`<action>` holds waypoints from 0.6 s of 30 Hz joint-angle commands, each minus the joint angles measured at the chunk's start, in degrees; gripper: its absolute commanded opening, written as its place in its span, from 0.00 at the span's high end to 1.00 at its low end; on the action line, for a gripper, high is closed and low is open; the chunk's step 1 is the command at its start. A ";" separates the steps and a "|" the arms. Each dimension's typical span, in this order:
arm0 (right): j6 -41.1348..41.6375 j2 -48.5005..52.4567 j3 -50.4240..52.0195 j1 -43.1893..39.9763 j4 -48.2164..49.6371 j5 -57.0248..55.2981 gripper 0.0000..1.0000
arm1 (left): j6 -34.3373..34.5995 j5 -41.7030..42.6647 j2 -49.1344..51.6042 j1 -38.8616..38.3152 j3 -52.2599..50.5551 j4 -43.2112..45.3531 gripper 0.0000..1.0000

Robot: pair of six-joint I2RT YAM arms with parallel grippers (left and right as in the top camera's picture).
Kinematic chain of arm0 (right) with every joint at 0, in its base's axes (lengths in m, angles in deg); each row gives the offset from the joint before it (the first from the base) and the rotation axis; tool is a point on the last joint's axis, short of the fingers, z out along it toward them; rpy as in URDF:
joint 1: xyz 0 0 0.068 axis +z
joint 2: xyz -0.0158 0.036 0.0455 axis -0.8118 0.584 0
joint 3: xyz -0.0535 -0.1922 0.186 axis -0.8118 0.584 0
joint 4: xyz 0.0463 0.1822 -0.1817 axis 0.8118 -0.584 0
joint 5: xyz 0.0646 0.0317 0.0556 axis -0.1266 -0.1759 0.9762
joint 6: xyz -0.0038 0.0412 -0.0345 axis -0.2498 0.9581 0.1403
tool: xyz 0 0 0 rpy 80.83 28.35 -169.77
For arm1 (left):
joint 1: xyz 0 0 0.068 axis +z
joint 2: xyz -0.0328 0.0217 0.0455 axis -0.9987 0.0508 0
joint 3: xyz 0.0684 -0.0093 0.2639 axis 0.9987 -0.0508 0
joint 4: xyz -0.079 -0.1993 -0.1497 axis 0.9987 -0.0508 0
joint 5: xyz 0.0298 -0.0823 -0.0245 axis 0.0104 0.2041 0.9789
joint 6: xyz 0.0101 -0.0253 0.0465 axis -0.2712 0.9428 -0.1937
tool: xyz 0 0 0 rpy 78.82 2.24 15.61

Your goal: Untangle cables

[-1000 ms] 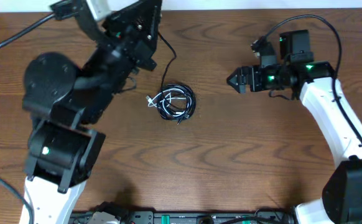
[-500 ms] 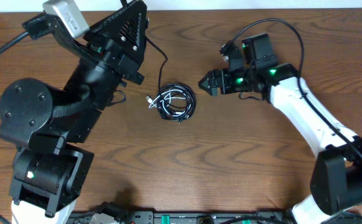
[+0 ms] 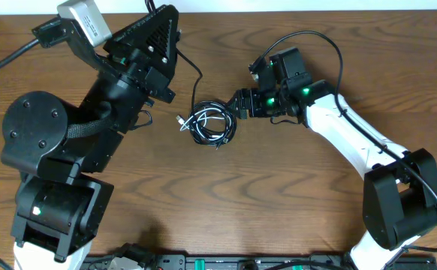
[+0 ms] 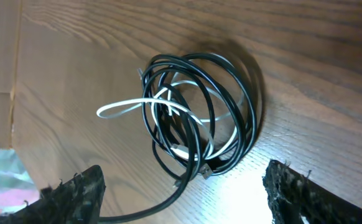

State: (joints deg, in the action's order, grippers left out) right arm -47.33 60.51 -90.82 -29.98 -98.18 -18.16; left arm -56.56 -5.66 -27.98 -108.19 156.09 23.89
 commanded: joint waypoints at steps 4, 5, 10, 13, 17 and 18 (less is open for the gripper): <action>6.62 1.14 -0.37 1.60 1.75 0.15 0.28 | 0.35 -0.61 -0.26 0.20 0.96 0.13 0.93; 6.62 1.27 -0.37 1.92 2.19 0.13 0.29 | 0.35 -0.59 -0.26 0.20 0.96 0.13 0.93; 8.81 2.27 -0.37 4.00 3.13 -2.86 0.37 | 0.35 -0.59 -0.26 0.20 0.96 0.13 0.93; 9.16 3.50 -0.37 4.70 3.41 -3.32 0.44 | 0.35 -0.59 -0.26 0.20 0.96 0.11 0.92; 9.16 4.74 -0.37 4.92 3.37 -3.54 0.48 | 0.35 -0.59 -0.26 0.20 0.96 0.11 0.93; 9.16 5.33 -0.37 4.92 3.41 -3.52 0.50 | 0.35 -0.59 -0.26 0.20 0.96 0.11 0.93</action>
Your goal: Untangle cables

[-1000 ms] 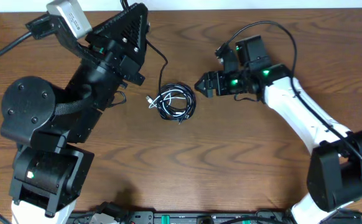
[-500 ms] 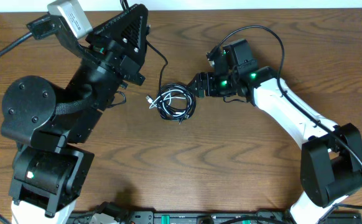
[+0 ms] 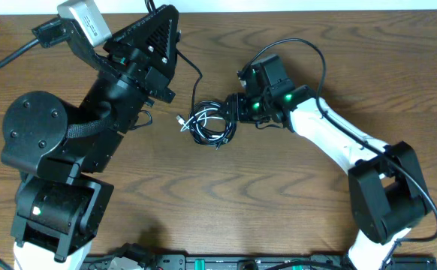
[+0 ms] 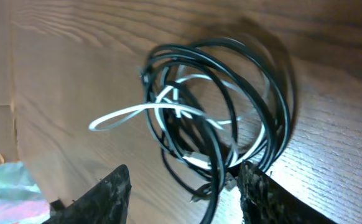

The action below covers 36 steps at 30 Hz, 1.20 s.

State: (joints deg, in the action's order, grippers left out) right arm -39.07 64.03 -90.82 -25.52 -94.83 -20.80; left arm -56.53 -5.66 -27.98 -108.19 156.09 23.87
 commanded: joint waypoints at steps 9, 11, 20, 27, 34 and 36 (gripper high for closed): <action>0.85 4.68 -0.37 1.46 0.66 -0.96 0.59 | 0.33 -0.59 -0.26 0.20 0.96 0.13 0.93; 0.85 4.70 -0.37 1.46 0.66 -1.33 0.64 | 0.35 -0.59 -0.17 0.20 0.96 0.13 0.93; -0.04 4.70 -0.37 1.44 0.42 -1.33 0.98 | 1.38 -0.57 0.44 0.20 0.96 0.13 0.93; -2.67 4.33 -0.37 0.48 -0.04 -1.29 0.99 | 1.38 -0.59 1.11 0.20 0.96 -0.52 0.93; -9.16 -1.40 -0.61 -4.07 -3.58 0.22 0.99 | 1.16 -1.42 2.43 0.39 0.96 -4.44 0.93; -11.10 -3.87 -1.03 -5.64 -5.66 0.17 0.99 | 1.16 -2.23 2.97 0.85 0.96 -7.06 0.93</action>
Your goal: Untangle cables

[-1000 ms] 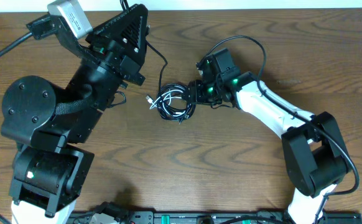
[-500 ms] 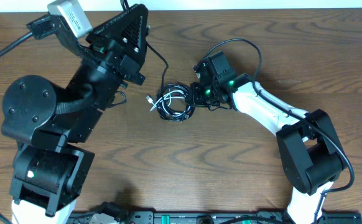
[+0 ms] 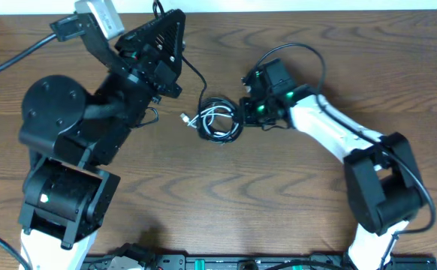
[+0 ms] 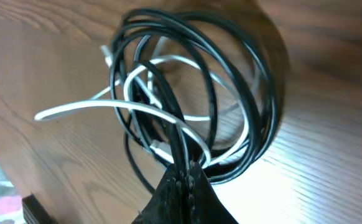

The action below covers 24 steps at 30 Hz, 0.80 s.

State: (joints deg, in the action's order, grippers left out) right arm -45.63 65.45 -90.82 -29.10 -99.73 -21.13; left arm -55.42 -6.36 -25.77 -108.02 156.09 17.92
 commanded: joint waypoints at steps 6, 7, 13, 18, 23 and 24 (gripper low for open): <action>-6.14 -12.85 -4.55 -8.72 -8.57 -0.09 0.99 | 0.04 -1.55 3.41 4.68 0.96 -11.45 0.92; -6.14 -13.68 -5.42 -9.79 -9.66 -0.11 0.99 | 0.04 -1.55 4.02 5.70 0.96 -13.35 0.92; -7.54 -16.41 -14.01 -14.40 -17.81 -4.85 0.99 | -1.14 -0.92 7.69 12.09 0.96 -23.15 0.93; -10.01 -16.39 -25.00 -14.69 -25.42 -6.12 0.99 | -5.90 -0.92 9.90 13.35 0.96 -28.09 0.93; -9.66 -16.39 -31.12 -14.49 -29.00 -6.12 0.99 | -8.61 -0.90 9.99 13.35 0.96 -28.63 0.93; -9.25 -16.39 -31.10 -14.23 -29.09 -6.21 0.99 | -9.07 -0.90 9.99 13.35 0.96 -28.74 0.92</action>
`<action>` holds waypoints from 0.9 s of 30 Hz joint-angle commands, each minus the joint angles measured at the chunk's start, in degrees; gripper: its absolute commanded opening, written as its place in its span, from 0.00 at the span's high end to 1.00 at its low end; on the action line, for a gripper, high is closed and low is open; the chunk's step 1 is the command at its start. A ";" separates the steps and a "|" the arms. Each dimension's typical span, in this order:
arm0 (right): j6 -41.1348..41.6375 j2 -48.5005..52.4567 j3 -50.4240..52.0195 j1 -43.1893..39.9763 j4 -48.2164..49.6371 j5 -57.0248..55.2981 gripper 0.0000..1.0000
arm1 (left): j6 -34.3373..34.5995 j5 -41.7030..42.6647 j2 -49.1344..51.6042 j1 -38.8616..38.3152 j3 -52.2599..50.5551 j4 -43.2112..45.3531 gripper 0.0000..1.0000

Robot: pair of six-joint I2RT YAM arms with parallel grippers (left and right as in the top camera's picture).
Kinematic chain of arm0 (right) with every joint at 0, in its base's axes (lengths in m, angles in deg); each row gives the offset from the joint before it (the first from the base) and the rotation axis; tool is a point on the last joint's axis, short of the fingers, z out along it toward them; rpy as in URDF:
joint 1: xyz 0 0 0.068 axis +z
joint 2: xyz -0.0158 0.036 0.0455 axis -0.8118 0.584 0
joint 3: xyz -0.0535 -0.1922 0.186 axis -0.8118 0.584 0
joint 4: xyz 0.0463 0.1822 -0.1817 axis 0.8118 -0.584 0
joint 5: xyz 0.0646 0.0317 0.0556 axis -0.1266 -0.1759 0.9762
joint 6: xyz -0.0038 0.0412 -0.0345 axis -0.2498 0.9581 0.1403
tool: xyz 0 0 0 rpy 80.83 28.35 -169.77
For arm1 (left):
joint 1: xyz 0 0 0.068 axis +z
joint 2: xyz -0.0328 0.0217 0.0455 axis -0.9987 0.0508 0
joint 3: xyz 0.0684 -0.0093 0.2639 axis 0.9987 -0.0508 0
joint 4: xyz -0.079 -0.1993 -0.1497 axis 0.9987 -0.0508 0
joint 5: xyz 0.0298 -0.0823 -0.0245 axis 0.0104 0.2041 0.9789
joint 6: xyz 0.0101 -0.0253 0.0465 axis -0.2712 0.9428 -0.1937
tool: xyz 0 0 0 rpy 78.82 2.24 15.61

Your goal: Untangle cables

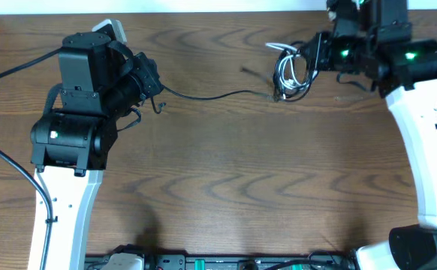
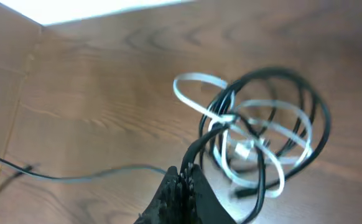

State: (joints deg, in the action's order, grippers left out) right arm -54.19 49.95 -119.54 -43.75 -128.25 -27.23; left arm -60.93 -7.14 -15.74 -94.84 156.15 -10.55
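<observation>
The tangle [image 1: 292, 72] is a bunch of black cable loops with a white cable [image 2: 199, 84] threaded through it. It hangs at the back right of the table. My right gripper [image 1: 309, 61] [image 2: 184, 185] is shut on one black loop of it. A single black strand [image 1: 211, 95] [image 2: 106, 172] runs out of the tangle leftward, nearly straight, to my left gripper [image 1: 152, 84]. The left gripper looks shut on that strand's end, though its fingers show only small in the overhead view.
The wooden table [image 1: 226, 187] ends at a white wall along the far edge. A power strip [image 1: 203, 262] lies along the near edge. A cardboard piece sits at the far left corner.
The right gripper, still shut on the tangle, has gone from the table's middle to the back right. The left arm has drawn back left. A black strand now stretches between them.
The right gripper was open just right of the tangle at mid-table. It then stood closer with narrower jaws around the loops, and later was shut on a black loop. Now the tangle is at the back right with one black strand pulled out.
</observation>
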 commanded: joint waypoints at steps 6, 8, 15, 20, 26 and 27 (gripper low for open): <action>1.66 1.88 -1.79 3.34 -4.24 -7.30 0.99 | -4.87 -0.11 0.00 0.17 0.87 -2.12 0.93; 1.68 3.37 -1.79 4.48 -5.22 -7.54 0.99 | -6.16 -0.15 0.00 0.17 0.83 -3.39 0.92; 4.81 8.28 -1.79 7.48 -7.93 -12.46 0.99 | -11.23 -4.11 1.09 1.57 0.83 -11.72 0.93; 6.67 10.95 -1.77 8.41 -9.35 -14.93 0.99 | -11.19 -10.67 3.74 4.20 0.83 -16.79 0.92; 7.04 12.83 -1.70 8.70 -10.19 -16.15 0.99 | -10.80 -15.19 8.66 5.68 0.83 -19.15 0.92; 7.04 13.11 -1.70 8.70 -10.29 -16.13 0.99 | -10.80 -15.17 9.57 5.77 0.83 -19.28 0.91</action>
State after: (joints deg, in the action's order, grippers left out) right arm -48.31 62.13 -120.98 -35.31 -138.33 -41.79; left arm -70.76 -18.88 -8.26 -89.66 156.15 -29.29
